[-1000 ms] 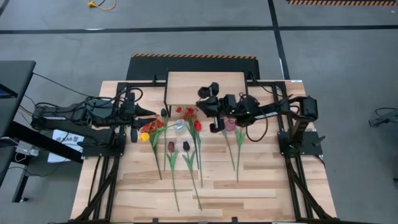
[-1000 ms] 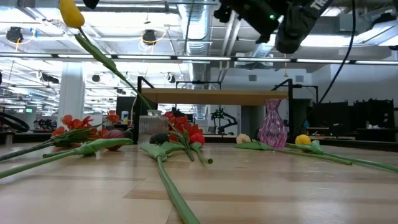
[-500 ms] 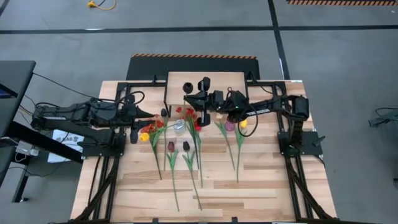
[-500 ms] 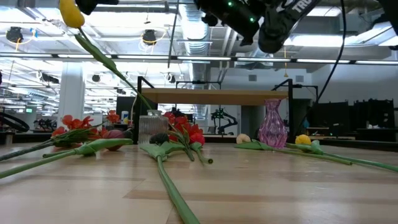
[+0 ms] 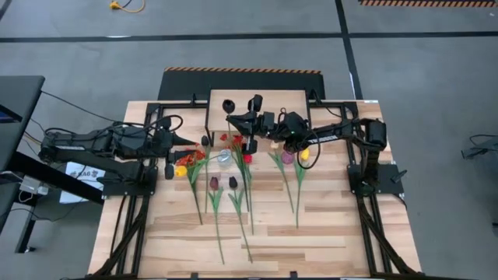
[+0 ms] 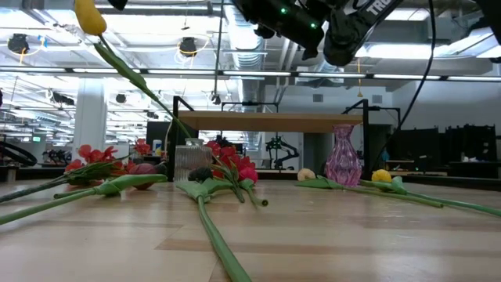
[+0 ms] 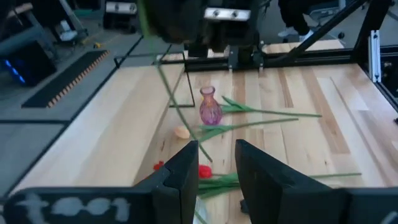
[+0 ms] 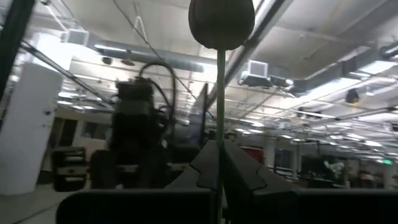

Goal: Pick and place flowers into a vace then onto a shelf
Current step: Put the right black flower into the transparent vase

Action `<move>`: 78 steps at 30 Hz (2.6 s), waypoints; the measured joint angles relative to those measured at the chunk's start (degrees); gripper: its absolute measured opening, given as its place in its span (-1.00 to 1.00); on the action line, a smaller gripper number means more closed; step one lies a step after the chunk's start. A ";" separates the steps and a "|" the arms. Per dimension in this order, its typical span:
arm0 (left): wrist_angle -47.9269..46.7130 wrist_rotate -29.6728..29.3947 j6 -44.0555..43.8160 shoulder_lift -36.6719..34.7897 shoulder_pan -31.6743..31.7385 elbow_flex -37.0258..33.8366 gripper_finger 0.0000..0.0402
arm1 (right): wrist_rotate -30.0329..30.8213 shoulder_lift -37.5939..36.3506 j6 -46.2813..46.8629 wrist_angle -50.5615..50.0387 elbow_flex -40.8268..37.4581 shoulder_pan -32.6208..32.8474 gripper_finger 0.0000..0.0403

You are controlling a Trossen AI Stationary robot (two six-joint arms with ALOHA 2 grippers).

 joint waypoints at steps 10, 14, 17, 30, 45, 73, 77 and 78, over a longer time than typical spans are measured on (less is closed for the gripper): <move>1.39 0.00 1.51 -0.03 0.00 0.00 -0.52 | 4.42 0.00 -0.59 -6.70 1.82 0.07 -0.99; 1.37 0.09 2.31 -0.04 0.00 0.00 -0.52 | 4.70 0.00 -2.38 -8.88 3.23 0.16 -0.99; 1.39 0.09 2.31 -0.04 0.01 0.00 -0.52 | 6.21 0.74 -2.36 -10.64 5.36 0.16 -0.99; 1.36 0.36 2.26 -0.04 0.00 0.00 -0.52 | 12.71 2.64 2.62 -26.25 15.16 -1.22 -0.99; 1.33 0.33 2.26 -0.04 0.02 0.00 -0.52 | 19.09 0.21 -4.77 -42.26 14.99 3.21 -0.99; 1.11 0.31 2.24 -0.04 0.02 0.00 -0.52 | 10.42 -20.53 -9.34 1.34 -19.34 8.76 -1.00; 1.11 0.31 2.24 -0.04 0.00 0.00 -0.52 | 10.67 -15.26 -5.73 -0.64 -17.99 7.48 -1.00; 1.11 0.28 2.24 -0.04 0.01 0.00 -0.52 | 10.87 -13.63 -4.83 -0.69 -17.31 7.14 -1.00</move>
